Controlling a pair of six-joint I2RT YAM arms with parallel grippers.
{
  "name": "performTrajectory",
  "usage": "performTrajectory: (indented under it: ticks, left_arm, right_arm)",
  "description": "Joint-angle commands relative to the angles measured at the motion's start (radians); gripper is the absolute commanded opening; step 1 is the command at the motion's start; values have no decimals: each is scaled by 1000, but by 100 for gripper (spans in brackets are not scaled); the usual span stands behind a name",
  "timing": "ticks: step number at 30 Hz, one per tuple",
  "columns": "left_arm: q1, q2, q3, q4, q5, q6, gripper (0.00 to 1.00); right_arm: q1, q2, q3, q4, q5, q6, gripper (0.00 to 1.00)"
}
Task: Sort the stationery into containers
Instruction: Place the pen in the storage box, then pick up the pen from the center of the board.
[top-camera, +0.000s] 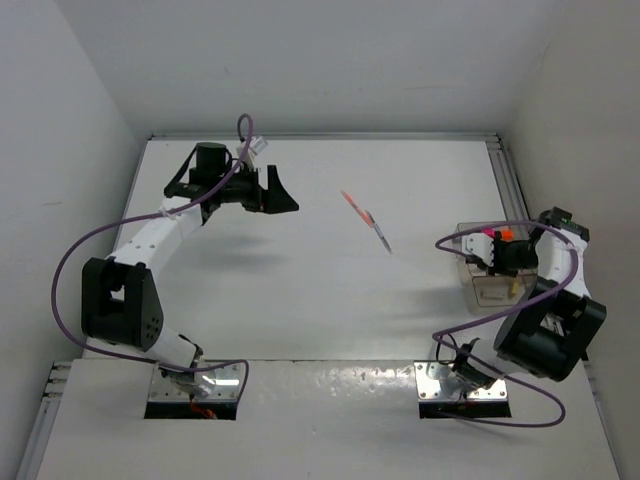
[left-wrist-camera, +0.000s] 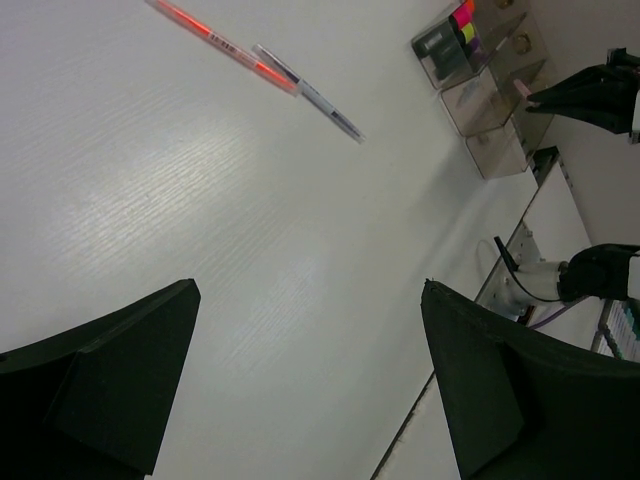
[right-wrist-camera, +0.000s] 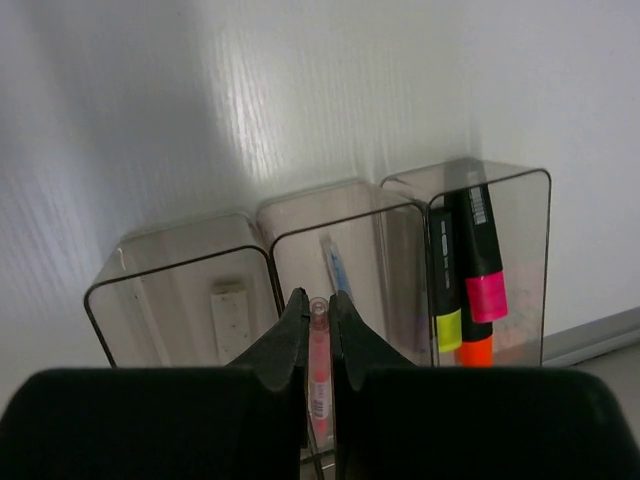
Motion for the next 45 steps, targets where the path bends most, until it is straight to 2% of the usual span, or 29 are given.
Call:
performTrajectory:
  ticks: [1,4,6,7,8,10,12,15,17,18,19,20,21,22,23,24,25,28,31,32,34,35,36,37,38,41,45]
  left_arm:
    - [5,6,13,17,-14,-7,100]
    - [5,15,19,3,-22,13,100]
    - [5,18,20,-5,-23,37,100]
    - [7,23,23,-15,-20,53,100]
    - [5,28,36,-23,-11,71,100]
    - [5,48,77,-63,21,178,100]
    - [-5,75,117,-118,-27,277,100]
    - [-62,144,243,-213,-168,413,100]
    - [-111,228,376,-287,-244,488,92]
    - [-139,259,422,-305,-314,499,88]
    - [-151,328,516,-322,-342,501,74]
    - [-162,363,564,-359,-364,502,66]
    - [-177,397,602,-368,-390,501,59]
    - [-188,458,669,-376,-399,490,55]
    - [-194,486,693,-377,-410,487,54]
    - [-211,511,717,-378,-427,483,54]
    - [-215,553,755,-374,-425,482,54]
    - [-199,611,785,-341,-331,432,58]
    - [-176,621,771,-313,-243,374,71]
    - [-162,606,764,-313,-232,366,78]
    - [-130,576,731,-302,-201,361,87]
    - [-116,531,683,-293,-194,343,97]
    - [-101,507,658,-272,-183,335,100]
    - [-66,456,603,-260,-177,328,100]
    - [-45,433,577,-252,-174,328,100]
    - [17,353,486,-252,-161,326,100]
    - [74,281,396,-279,-155,337,100]
  right_arm:
    - [-47,38,-22,62,-7,-570,0]
    - [-58,65,-22,101,-6,-590,0]
    - [-61,78,-10,109,-7,-588,4]
    - [-61,81,-8,109,-9,-585,10]
    - [-61,78,-4,110,-14,-573,30]
    - [-61,65,6,109,-46,-548,53]
    - [-56,47,33,93,-92,-475,58]
    - [-44,30,100,55,-162,-328,59]
    - [-38,7,146,52,-237,-188,57]
    - [-32,-4,157,61,-260,-28,57]
    - [-19,-19,177,96,-285,72,56]
    - [-13,-48,185,119,-328,166,56]
    - [-6,-68,187,148,-348,381,55]
    - [8,-89,177,240,-362,512,54]
    - [14,-109,167,285,-369,632,53]
    - [22,-158,156,337,-385,858,52]
    - [39,-183,124,428,-385,860,50]
    - [106,-249,66,602,-359,1531,45]
    - [233,-260,16,708,-262,1770,39]
    - [311,-242,1,730,-206,1871,38]
    - [396,-212,-4,730,-152,1917,37]
    - [481,-196,-5,732,-120,1914,36]
    - [517,-154,-1,733,-60,1911,36]
    - [597,-105,12,733,-6,1905,35]
    - [625,-105,22,727,-6,1899,35]
    - [698,13,79,696,64,1872,30]
    - [752,151,157,664,135,1836,28]
